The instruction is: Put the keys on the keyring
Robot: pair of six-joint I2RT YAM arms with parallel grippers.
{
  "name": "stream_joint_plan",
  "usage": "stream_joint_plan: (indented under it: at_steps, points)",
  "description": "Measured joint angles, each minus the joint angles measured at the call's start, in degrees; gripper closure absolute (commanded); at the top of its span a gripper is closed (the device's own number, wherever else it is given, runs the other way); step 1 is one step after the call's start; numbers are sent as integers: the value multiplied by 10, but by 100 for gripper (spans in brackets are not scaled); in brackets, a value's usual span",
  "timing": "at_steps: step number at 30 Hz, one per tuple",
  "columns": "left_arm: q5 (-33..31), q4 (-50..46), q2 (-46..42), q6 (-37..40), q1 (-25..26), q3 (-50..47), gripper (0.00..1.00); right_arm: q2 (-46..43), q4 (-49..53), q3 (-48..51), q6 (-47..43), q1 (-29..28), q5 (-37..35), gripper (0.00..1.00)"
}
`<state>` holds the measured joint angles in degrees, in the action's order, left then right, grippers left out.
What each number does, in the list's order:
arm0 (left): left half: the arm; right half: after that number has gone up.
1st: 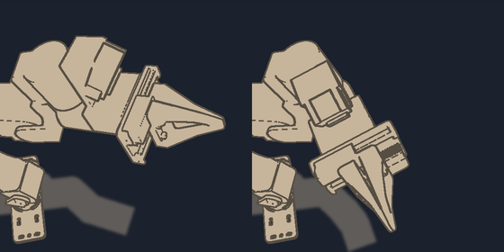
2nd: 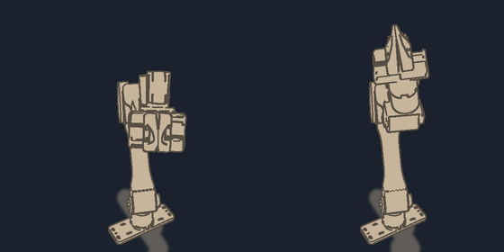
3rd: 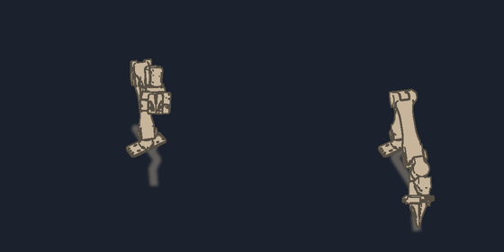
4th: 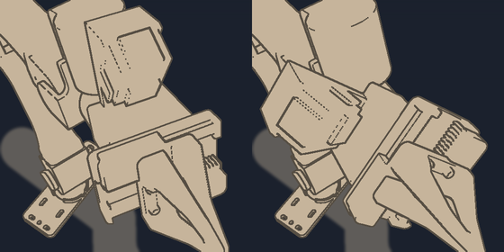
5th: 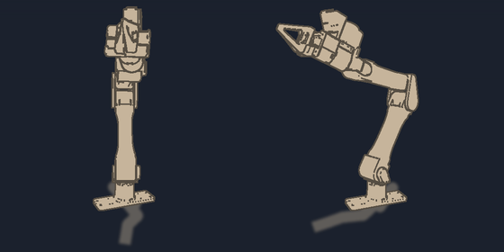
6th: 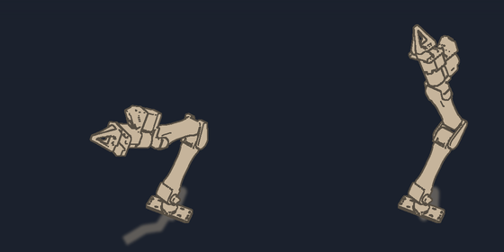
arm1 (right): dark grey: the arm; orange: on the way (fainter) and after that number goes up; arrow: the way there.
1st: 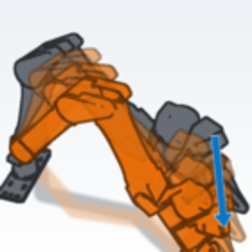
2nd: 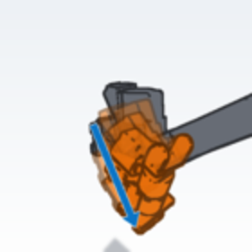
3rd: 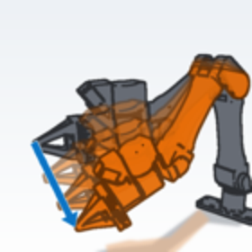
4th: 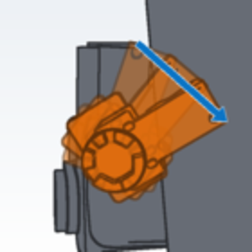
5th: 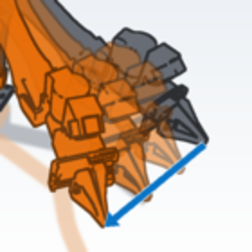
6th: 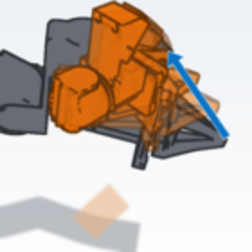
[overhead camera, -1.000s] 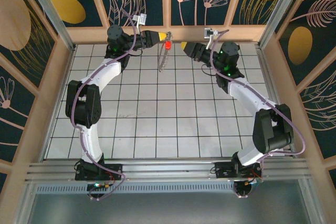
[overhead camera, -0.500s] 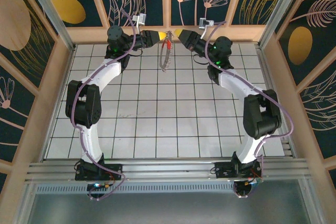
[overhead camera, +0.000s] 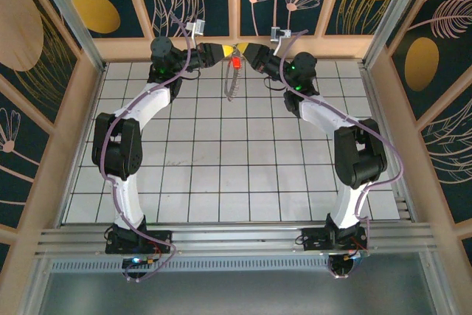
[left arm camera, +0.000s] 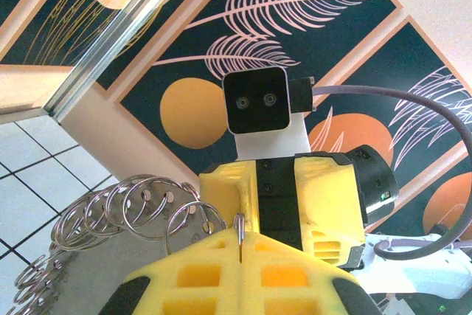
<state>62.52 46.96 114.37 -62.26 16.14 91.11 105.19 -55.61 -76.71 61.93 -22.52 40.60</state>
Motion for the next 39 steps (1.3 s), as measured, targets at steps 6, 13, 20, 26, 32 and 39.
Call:
stream_joint_plan:
  at_steps: [6, 13, 20, 26, 32, 39]
  points:
    - [0, 0, 0, 0, 0, 0, 100, 0, -2, -1, 0, -5, 1, 75]
    - [0, 6, 0, 0, 0, 0, 100, 0, -2, -1, 0, -7, 6, 75]
    - [0, 9, 0, -4, 0, 0, 100, 0, -2, -1, 0, -8, 10, 75]
    - [0, 9, 0, -4, 0, 0, 100, 4, -5, -1, 0, -8, 13, 77]
    - [0, 10, 0, -4, 0, -3, 100, 3, -12, 2, -1, -2, 13, 69]
    - [7, 24, 0, -1, 0, -23, 100, -9, -12, 25, -3, 12, 10, 69]
